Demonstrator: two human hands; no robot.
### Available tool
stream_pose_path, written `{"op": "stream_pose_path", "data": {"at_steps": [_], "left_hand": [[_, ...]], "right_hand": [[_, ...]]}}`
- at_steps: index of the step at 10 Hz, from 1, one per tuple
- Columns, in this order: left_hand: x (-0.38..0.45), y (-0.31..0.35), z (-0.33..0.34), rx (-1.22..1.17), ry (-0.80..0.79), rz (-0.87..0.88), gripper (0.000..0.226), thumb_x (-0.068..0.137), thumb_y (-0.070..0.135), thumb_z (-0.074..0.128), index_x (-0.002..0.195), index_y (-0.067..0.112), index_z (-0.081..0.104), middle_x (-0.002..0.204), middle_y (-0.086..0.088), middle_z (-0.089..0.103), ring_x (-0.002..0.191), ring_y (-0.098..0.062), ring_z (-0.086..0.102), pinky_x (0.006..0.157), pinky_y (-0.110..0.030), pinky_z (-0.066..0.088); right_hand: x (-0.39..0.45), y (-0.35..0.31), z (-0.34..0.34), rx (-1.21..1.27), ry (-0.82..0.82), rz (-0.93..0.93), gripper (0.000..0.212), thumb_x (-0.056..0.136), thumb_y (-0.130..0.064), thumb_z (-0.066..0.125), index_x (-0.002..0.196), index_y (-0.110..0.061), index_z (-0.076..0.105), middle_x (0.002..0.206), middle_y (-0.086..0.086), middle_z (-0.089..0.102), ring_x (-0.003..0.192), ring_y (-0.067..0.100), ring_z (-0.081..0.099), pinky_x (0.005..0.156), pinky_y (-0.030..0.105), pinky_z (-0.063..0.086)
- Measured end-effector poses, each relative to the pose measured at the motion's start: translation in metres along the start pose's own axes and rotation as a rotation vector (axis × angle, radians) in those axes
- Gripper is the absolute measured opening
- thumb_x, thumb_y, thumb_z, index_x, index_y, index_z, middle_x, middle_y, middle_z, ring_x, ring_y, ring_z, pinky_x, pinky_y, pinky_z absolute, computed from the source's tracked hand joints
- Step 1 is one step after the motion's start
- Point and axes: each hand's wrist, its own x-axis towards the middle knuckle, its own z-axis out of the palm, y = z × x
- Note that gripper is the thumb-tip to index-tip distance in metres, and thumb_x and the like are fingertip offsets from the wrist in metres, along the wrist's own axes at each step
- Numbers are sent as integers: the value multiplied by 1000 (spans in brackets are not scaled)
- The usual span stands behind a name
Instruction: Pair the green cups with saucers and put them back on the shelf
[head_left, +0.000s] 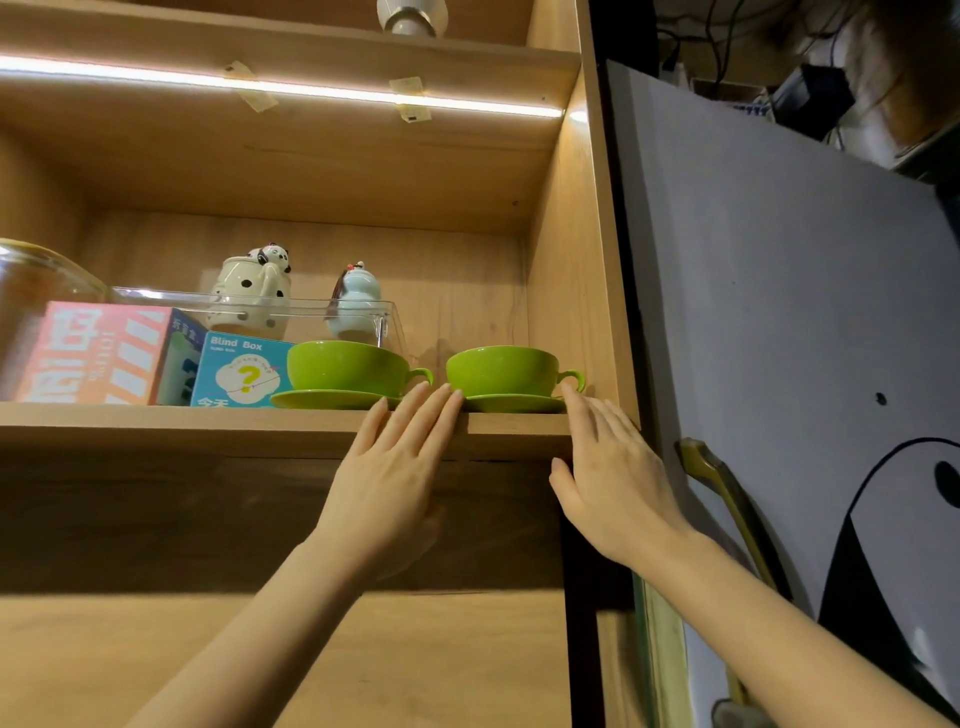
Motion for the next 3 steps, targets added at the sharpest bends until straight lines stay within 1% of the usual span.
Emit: {"op": "stream_pose_path", "data": {"at_steps": [1,2,3], "left_hand": [[-4,0,-12,-55,-89,0,98,70,31,61,142,19,-6,152,-1,-5,143,-22,-1,117,-45,9],[2,2,-37,-238,-286,-69,89,80,33,51,142,25,-13,153,3,-18,143,-14,-13,118,-39,-1],[2,0,-69,-331,-270,-133,86,81,29,54,145,26,-3,157,-4,10,144,-20,12,117,-40,16]], "right_hand": [[-3,-1,-8,-39,-116,-9,73,94,-34,34,146,-12,-12,159,8,-3,146,20,0,112,27,-5],[-2,-4,-25,-39,-341,22,76,93,-33,37,145,-11,-13,158,10,-9,146,22,-4,118,34,5],[4,-8,-53,81,-390,107,76,91,-37,40,148,-17,-7,151,13,30,133,30,37,106,43,38]]}}
